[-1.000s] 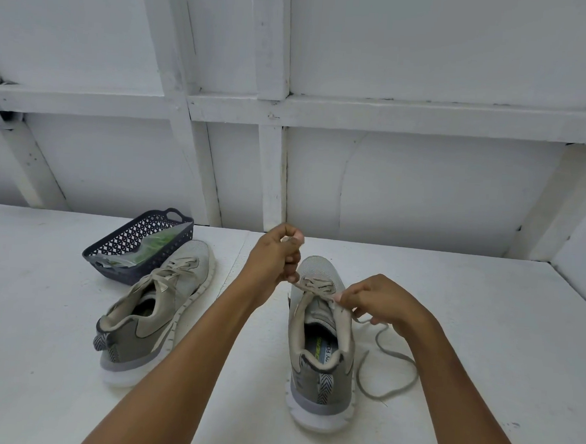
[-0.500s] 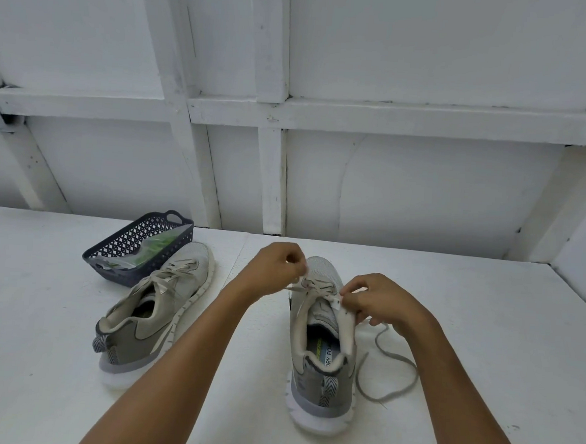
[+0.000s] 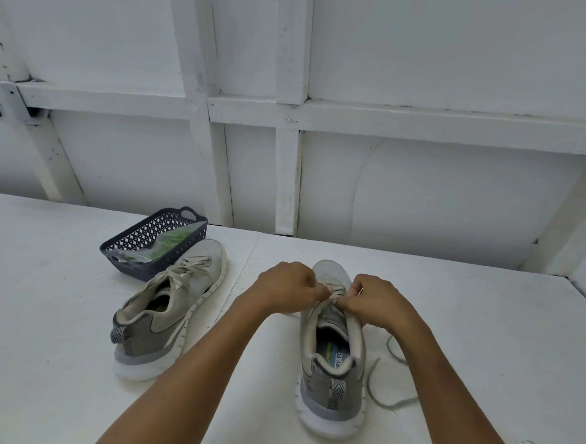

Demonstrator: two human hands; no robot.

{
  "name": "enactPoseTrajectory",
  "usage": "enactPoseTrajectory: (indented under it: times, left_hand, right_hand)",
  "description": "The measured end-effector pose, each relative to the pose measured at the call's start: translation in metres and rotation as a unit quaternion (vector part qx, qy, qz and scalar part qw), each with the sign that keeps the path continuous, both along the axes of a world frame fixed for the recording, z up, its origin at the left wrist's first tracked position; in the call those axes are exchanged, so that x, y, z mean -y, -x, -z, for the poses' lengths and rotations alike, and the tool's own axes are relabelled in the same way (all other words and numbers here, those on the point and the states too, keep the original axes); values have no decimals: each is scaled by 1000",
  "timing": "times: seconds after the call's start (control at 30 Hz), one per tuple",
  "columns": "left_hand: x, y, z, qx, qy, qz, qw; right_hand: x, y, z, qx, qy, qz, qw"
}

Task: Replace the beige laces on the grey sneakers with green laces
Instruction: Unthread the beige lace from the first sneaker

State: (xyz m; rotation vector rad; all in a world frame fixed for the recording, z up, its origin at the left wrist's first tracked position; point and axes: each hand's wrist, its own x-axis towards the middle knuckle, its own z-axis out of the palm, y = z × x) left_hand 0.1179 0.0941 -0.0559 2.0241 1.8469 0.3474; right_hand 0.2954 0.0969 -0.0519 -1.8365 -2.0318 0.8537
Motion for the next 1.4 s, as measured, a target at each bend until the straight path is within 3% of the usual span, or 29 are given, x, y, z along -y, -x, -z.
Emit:
enactPoseTrajectory:
  times: [0.2,0.43,0.7,0.83,1.0,1.23,1.4]
  left_hand:
    - [-2,-5,-5,-8,-55,14,998]
    - [-10,-3,-13,-38,11,4,999]
    - [-6,23,-4,29,108,-13,994]
    - [-9,23,-5,56,117,-9,991]
    - [-10,21,-5,93,127,-11,987]
    - [-12,22,-5,110,128,-8,986]
    - [-14,25,-5,118,138,-5,983]
  right_hand:
    - [1,-3,-3,-23,2,0,1000]
    - [-7,-14,4,-52,6,8,999]
    - [-14,-32,8,-84,56,1,995]
    - [-13,-20,1,-53,-25,-75,995]
    - [-21,9,1,48,-88,-155,983]
    - [-26,23,0,75,-124,-152,978]
    - [-32,9,-4,87,-126,-87,984]
